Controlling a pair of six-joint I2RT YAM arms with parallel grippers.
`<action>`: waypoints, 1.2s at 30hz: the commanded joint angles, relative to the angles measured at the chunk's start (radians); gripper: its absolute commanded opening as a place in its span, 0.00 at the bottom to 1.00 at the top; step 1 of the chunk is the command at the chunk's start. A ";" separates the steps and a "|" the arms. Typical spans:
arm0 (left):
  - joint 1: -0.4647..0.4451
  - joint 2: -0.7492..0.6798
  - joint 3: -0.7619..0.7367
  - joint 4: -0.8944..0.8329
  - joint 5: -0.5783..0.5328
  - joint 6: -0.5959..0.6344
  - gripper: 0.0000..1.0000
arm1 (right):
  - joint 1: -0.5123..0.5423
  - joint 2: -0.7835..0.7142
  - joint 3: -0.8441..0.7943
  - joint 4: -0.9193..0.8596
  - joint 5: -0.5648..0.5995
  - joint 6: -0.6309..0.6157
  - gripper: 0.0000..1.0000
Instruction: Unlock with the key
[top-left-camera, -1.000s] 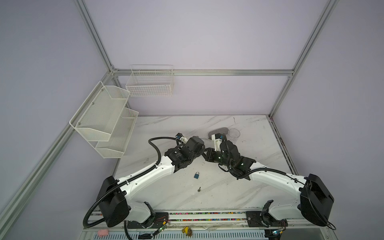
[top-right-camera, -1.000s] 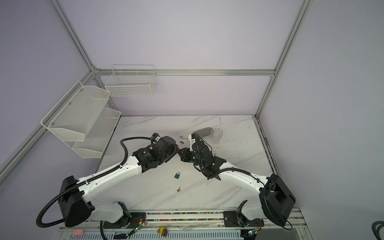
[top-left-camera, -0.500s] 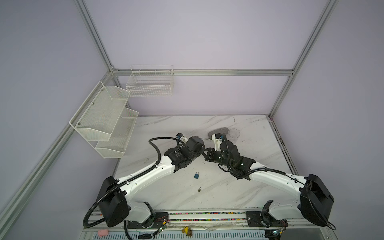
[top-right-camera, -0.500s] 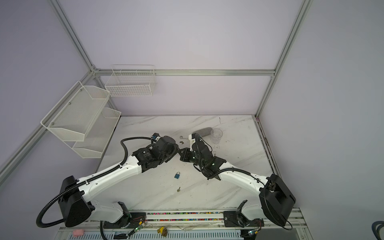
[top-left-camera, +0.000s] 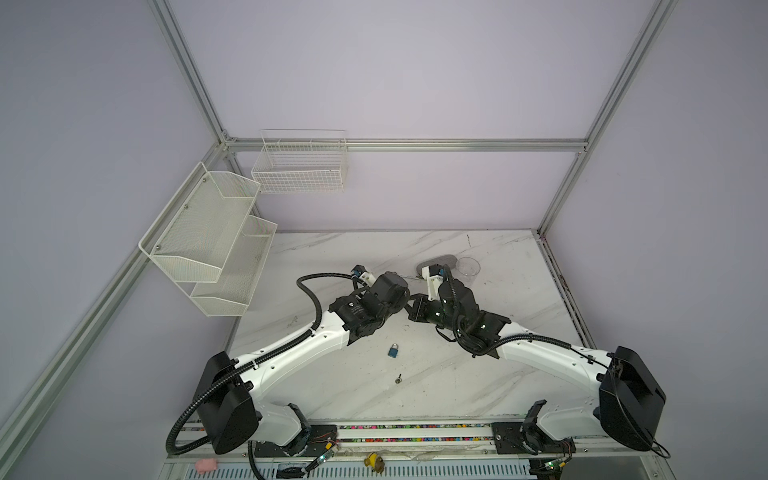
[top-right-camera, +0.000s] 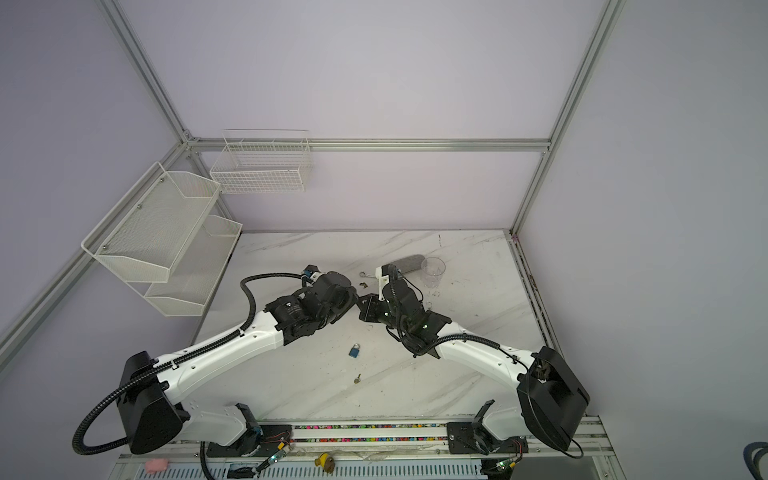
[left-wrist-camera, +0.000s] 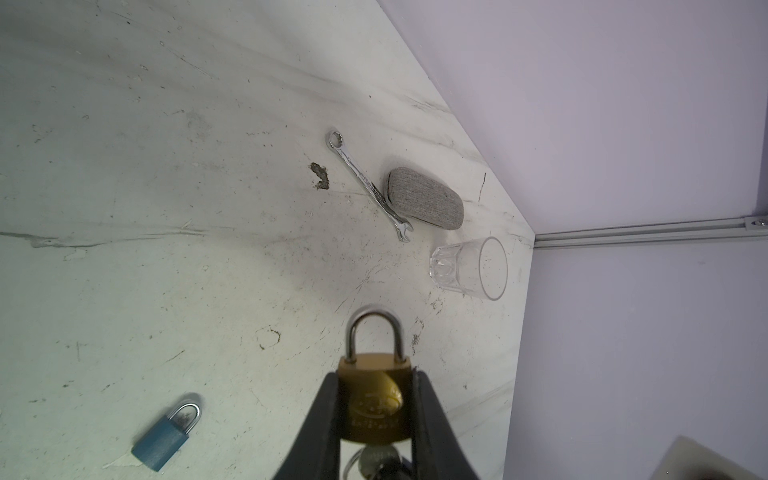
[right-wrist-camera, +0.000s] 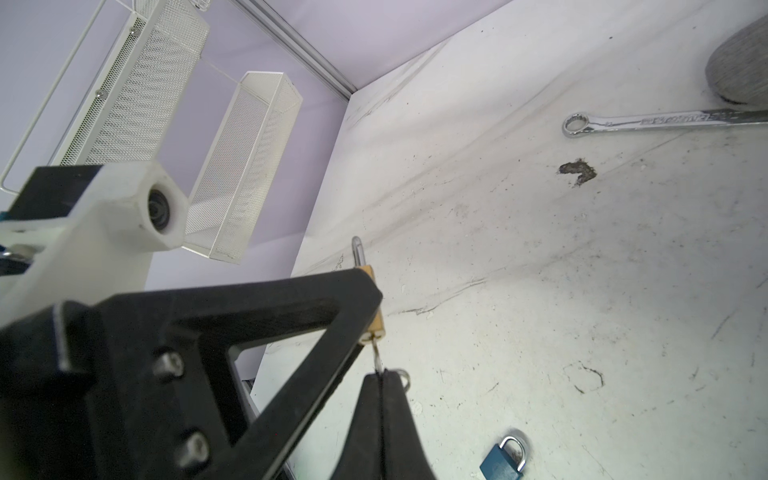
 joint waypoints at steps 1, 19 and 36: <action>-0.036 -0.044 0.038 0.053 0.042 0.034 0.00 | -0.005 -0.027 0.030 0.040 0.002 -0.011 0.06; -0.013 -0.053 0.036 0.039 -0.048 0.032 0.00 | -0.004 -0.045 0.066 -0.059 0.020 0.025 0.19; -0.013 -0.055 0.014 0.099 0.007 -0.010 0.00 | -0.004 0.032 0.066 -0.020 0.006 0.057 0.11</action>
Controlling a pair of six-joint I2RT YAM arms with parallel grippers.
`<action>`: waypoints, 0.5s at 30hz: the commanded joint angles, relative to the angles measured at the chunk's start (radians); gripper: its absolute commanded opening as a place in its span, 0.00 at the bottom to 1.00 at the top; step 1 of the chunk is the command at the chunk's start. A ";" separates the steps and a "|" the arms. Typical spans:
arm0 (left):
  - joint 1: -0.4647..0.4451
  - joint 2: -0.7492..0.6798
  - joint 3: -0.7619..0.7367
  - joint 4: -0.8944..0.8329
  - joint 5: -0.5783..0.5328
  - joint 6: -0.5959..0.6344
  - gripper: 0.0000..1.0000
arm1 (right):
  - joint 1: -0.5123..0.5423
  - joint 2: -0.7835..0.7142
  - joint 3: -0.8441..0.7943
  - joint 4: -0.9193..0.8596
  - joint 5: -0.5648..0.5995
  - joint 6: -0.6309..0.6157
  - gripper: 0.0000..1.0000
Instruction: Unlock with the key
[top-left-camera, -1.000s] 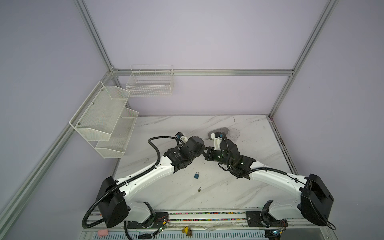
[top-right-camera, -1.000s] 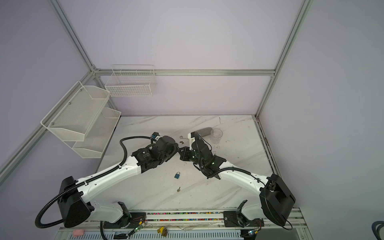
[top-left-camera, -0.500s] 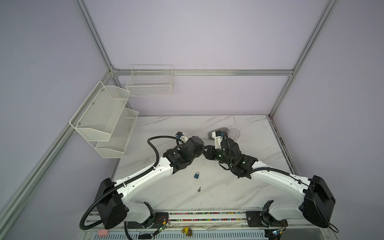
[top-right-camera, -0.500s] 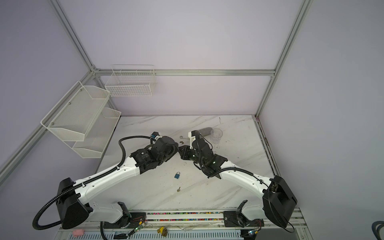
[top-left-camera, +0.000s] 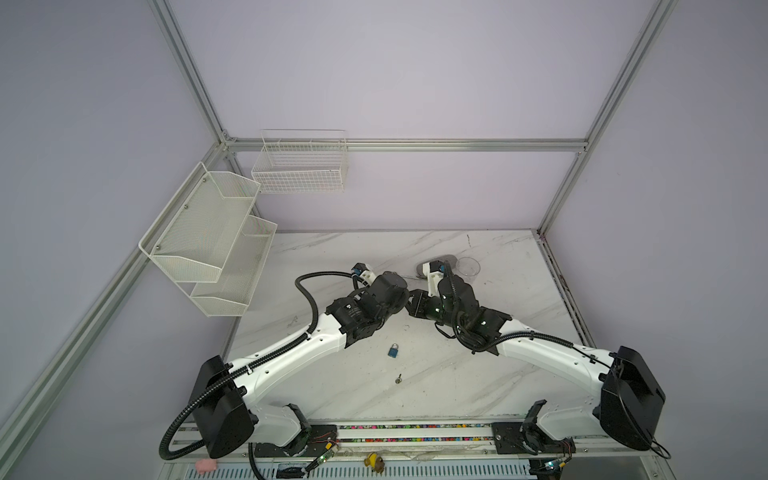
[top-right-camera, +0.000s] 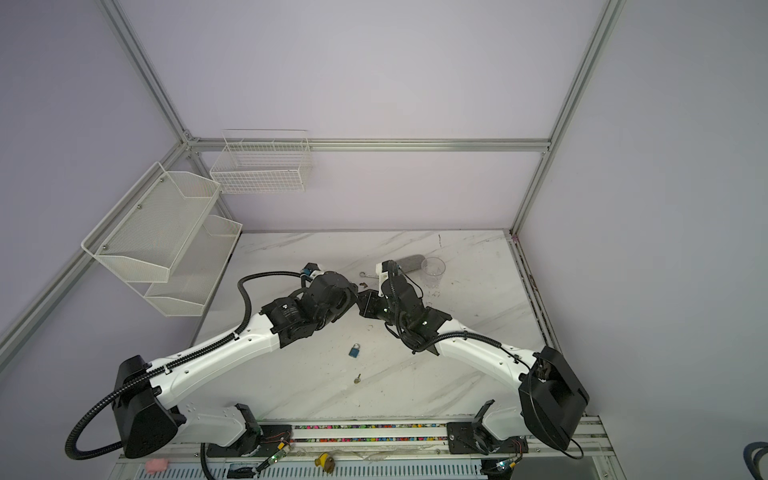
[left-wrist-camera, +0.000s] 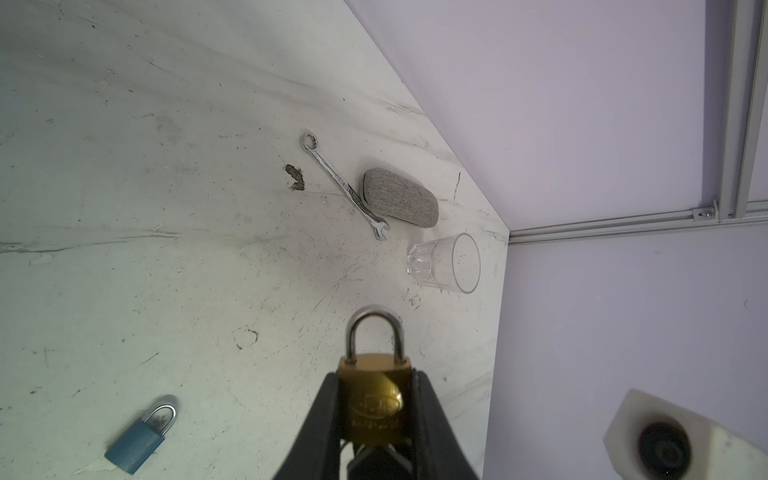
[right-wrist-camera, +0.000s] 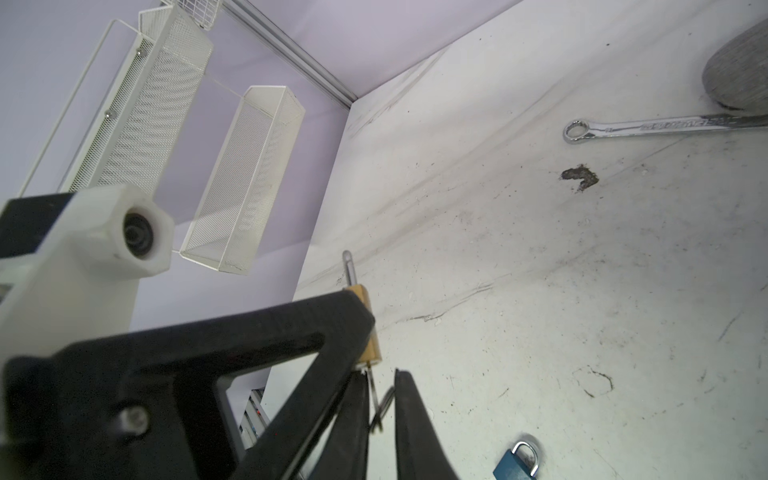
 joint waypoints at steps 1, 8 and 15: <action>-0.004 -0.027 0.014 0.066 0.013 -0.015 0.00 | -0.004 0.022 0.019 0.017 -0.003 0.013 0.10; -0.005 -0.054 -0.011 0.085 0.003 -0.024 0.00 | -0.006 0.013 0.011 0.019 -0.015 0.027 0.01; -0.004 -0.115 -0.107 0.188 -0.005 -0.047 0.00 | -0.026 0.008 0.008 0.049 -0.101 0.088 0.00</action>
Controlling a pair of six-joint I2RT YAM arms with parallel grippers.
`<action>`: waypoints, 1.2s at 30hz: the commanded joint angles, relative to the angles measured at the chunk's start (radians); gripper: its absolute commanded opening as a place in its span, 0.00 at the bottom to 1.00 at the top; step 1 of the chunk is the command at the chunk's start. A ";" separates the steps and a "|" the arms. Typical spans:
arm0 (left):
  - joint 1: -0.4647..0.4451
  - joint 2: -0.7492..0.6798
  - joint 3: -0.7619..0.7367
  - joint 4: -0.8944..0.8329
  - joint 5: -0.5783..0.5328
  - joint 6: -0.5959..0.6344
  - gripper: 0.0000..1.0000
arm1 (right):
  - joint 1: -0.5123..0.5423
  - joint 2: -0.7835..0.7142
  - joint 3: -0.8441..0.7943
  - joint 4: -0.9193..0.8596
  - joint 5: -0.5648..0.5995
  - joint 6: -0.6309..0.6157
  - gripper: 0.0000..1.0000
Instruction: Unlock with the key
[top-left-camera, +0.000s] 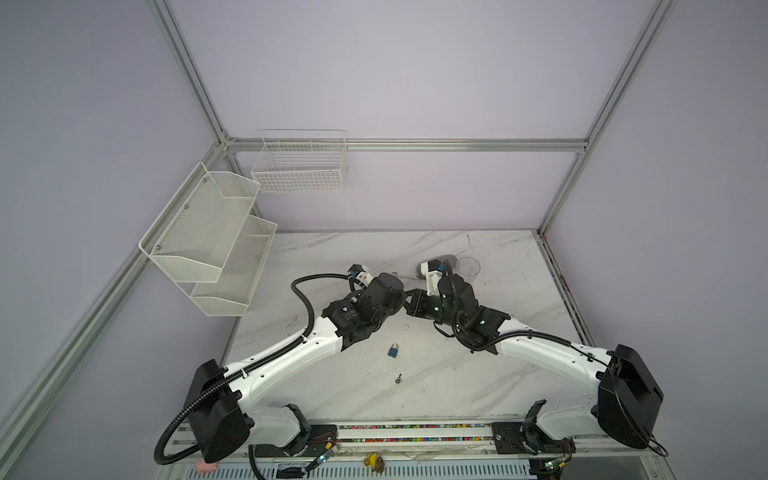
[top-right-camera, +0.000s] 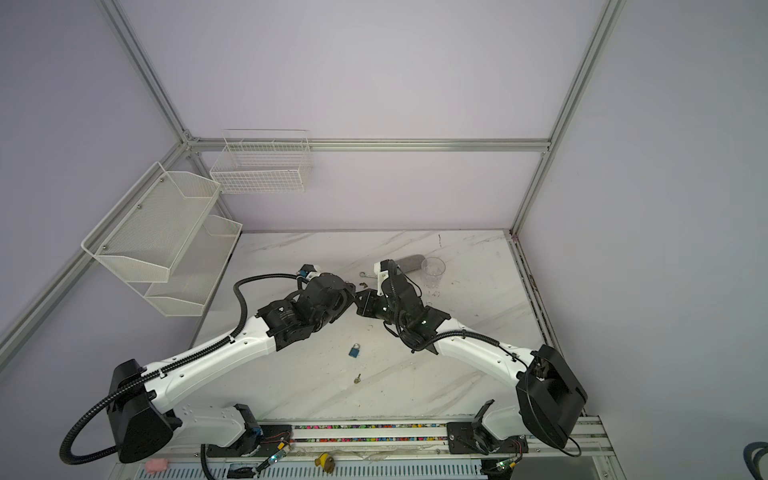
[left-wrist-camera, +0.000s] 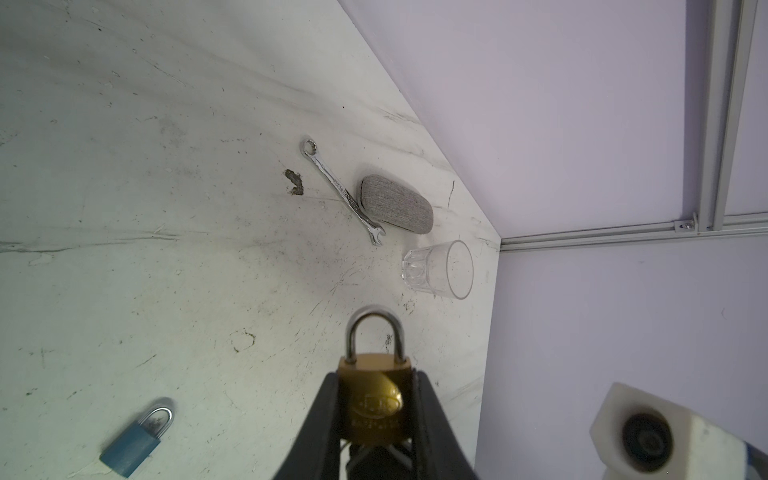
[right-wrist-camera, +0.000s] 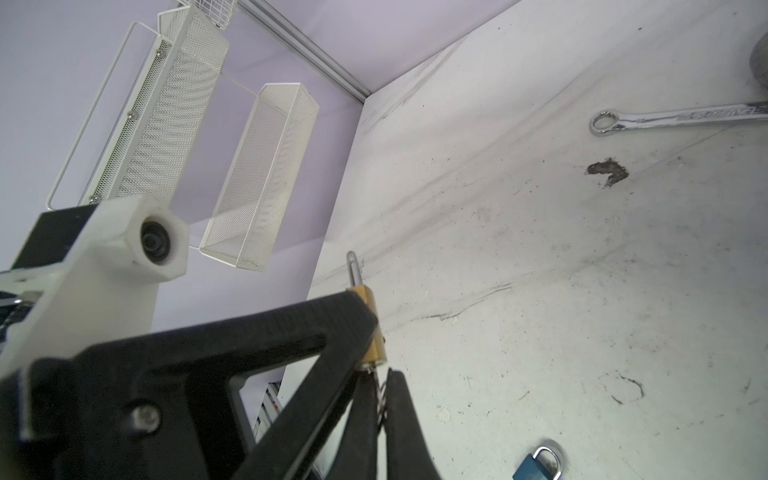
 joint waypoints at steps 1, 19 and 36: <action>-0.007 -0.073 -0.069 0.161 0.008 -0.034 0.00 | -0.023 0.003 -0.005 0.042 -0.064 0.076 0.00; 0.007 -0.102 -0.151 0.253 0.093 -0.074 0.00 | -0.049 0.008 -0.093 0.308 -0.231 0.366 0.00; 0.039 -0.157 -0.064 0.087 0.024 0.182 0.00 | -0.049 -0.107 -0.019 0.003 -0.090 0.086 0.31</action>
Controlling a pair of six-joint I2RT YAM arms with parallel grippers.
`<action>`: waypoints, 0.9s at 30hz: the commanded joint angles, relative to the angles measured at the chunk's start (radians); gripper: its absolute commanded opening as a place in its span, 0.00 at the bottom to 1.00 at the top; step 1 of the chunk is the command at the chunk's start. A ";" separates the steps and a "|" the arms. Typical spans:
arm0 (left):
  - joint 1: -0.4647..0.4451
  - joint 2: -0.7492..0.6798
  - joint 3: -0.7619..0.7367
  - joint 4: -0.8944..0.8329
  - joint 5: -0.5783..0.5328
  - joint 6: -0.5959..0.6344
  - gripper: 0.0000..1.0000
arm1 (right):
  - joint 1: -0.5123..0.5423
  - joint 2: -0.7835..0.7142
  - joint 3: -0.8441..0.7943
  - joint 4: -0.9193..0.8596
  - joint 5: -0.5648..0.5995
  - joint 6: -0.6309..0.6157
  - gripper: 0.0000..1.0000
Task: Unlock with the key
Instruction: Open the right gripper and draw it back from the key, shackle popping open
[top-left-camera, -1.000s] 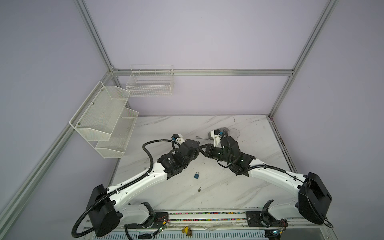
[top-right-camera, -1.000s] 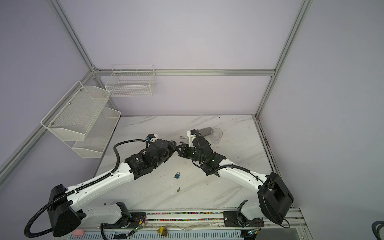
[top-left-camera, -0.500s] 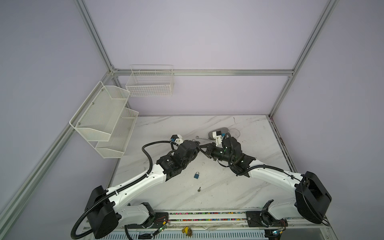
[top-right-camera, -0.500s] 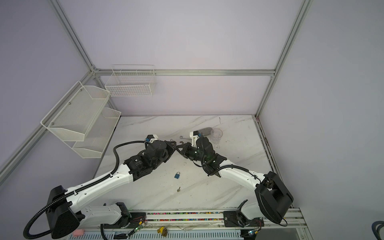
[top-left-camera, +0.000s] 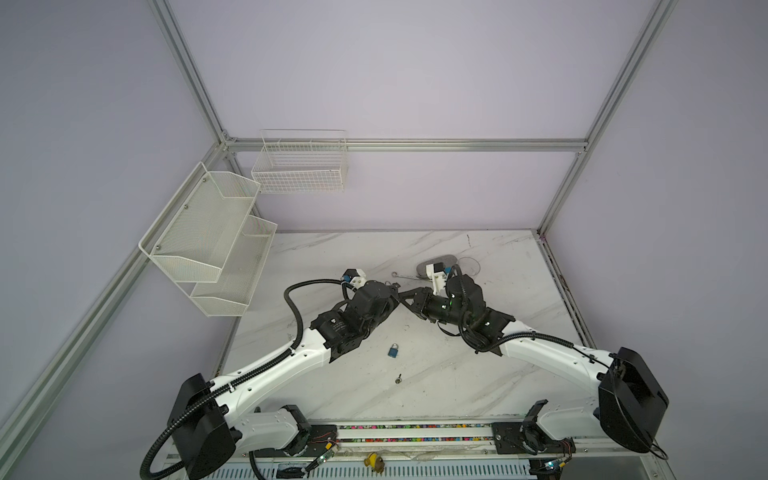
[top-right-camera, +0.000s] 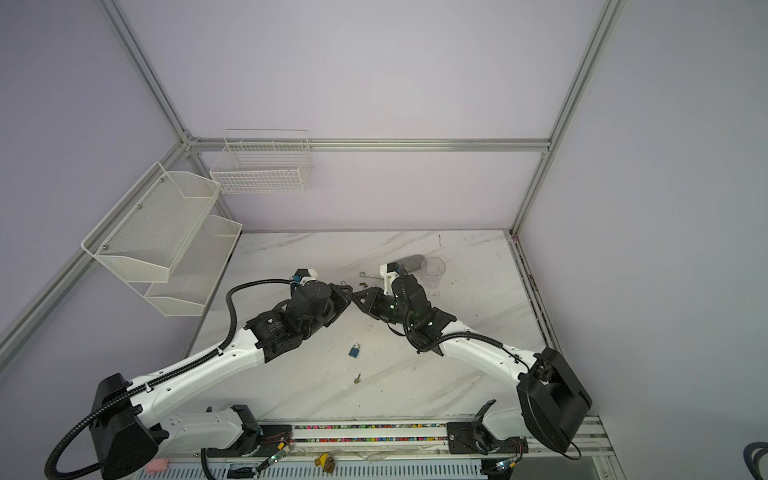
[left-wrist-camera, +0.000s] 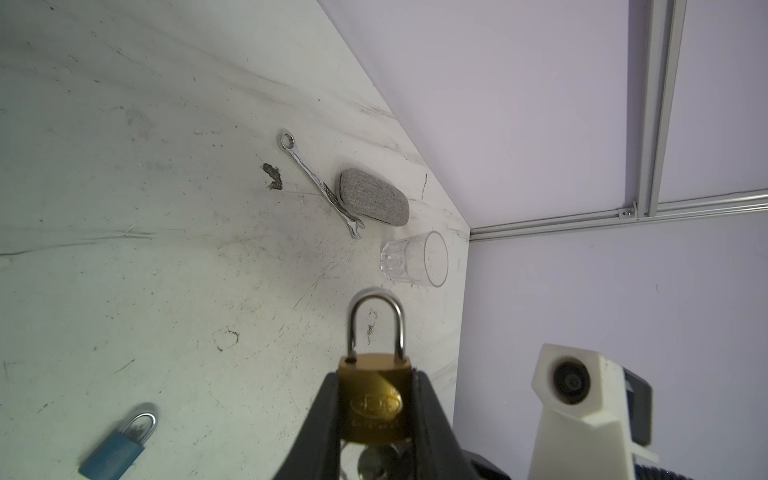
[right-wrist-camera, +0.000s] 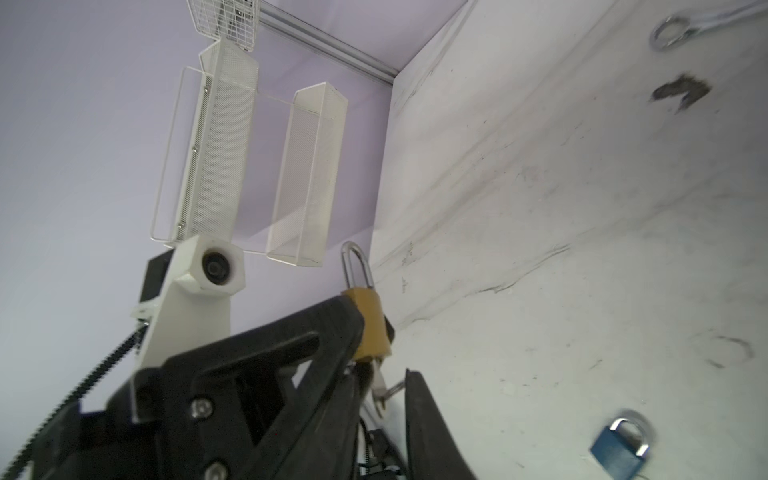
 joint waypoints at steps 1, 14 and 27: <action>0.008 -0.069 0.060 -0.031 -0.047 0.149 0.00 | 0.001 -0.071 0.048 -0.106 0.047 -0.124 0.33; 0.012 -0.328 -0.137 0.137 -0.017 0.773 0.00 | 0.000 -0.282 0.061 -0.315 0.032 -0.317 0.55; 0.012 -0.522 -0.434 0.415 0.199 1.278 0.00 | 0.001 -0.217 0.277 -0.545 0.041 -0.511 0.60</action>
